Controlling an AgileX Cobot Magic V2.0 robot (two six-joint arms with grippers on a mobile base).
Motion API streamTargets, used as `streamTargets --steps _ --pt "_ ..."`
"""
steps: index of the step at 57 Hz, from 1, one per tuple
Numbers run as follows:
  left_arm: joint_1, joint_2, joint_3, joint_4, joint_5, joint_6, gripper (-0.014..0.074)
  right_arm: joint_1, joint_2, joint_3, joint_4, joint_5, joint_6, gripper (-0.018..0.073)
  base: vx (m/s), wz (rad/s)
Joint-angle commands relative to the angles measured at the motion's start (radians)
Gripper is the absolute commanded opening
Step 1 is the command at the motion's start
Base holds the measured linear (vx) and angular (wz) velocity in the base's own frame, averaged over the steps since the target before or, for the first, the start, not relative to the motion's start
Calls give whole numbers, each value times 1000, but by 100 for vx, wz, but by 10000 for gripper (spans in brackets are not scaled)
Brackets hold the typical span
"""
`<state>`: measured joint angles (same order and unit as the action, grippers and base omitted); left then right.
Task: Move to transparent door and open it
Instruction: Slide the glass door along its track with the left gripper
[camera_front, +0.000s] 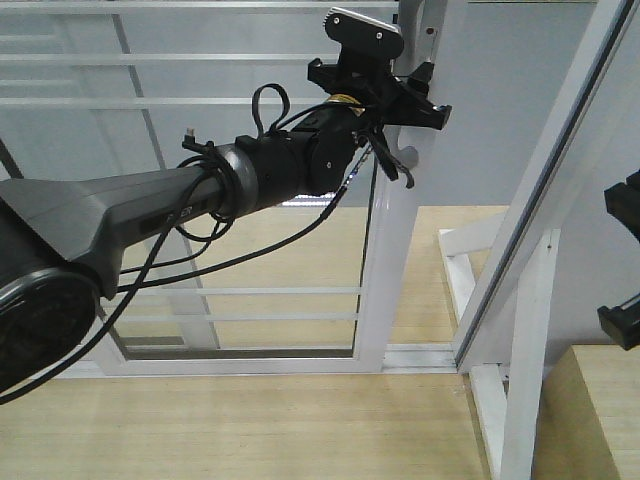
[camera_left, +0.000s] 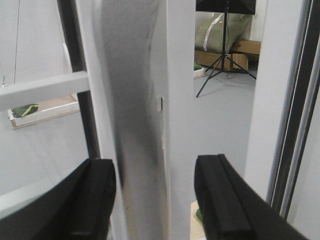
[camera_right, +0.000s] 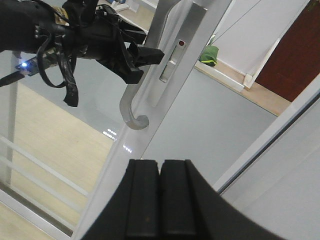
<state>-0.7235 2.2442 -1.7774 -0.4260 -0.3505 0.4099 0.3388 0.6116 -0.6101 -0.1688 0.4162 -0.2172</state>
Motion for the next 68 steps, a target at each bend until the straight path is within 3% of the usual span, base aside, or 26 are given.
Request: streamTargets --steps 1,21,46,62,68 --pt "-5 -48 -80 2 -37 4 470 -4 1 -29 -6 -78 0 -6 0 0" --pt "23 -16 -118 1 -28 3 441 -4 1 -29 -6 -78 0 -6 0 0" --pt "27 -19 -118 2 -21 4 -3 -4 1 -29 -5 -79 0 -6 0 0" --pt "27 -47 -117 -3 6 82 0 -4 1 -29 -5 -79 0 -6 0 0" --pt "27 -54 -118 -51 13 117 0 -4 1 -29 -5 -79 0 -6 0 0"
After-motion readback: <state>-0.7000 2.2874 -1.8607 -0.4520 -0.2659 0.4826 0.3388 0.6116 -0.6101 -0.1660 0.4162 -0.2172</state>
